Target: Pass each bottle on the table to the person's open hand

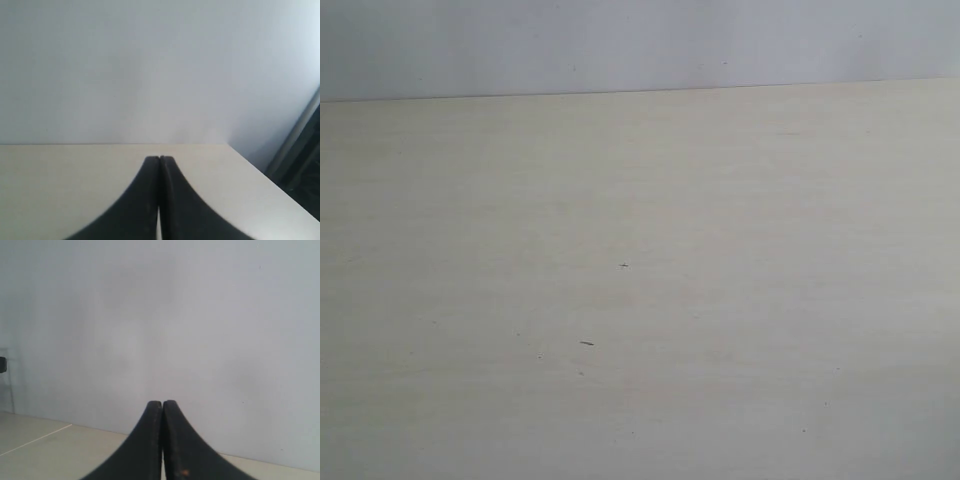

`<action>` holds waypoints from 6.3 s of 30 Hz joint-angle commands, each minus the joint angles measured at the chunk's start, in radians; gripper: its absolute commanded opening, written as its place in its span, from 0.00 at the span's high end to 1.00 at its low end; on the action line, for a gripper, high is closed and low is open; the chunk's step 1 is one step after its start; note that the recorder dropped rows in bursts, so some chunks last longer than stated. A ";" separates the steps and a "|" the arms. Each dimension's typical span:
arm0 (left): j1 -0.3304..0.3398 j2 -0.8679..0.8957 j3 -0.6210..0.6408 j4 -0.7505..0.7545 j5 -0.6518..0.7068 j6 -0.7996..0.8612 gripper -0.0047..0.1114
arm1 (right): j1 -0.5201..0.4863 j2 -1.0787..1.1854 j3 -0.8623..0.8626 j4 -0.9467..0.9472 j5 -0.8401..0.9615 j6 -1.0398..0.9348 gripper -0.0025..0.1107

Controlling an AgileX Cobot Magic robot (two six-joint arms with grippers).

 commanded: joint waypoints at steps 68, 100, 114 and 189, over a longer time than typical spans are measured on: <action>0.073 -0.155 0.164 1.691 -0.138 -1.512 0.95 | 0.000 -0.005 0.004 -0.007 -0.002 -0.001 0.98; 0.174 -0.625 0.255 1.792 0.038 -1.421 0.95 | 0.000 -0.005 0.004 -0.007 -0.002 -0.001 0.98; 0.174 -0.625 0.488 1.796 0.017 -1.421 0.95 | 0.000 -0.005 0.004 -0.007 -0.005 -0.001 0.98; 0.174 -0.625 0.488 1.800 0.082 -1.419 0.95 | -0.234 -0.005 0.178 -1.652 -0.006 1.476 0.98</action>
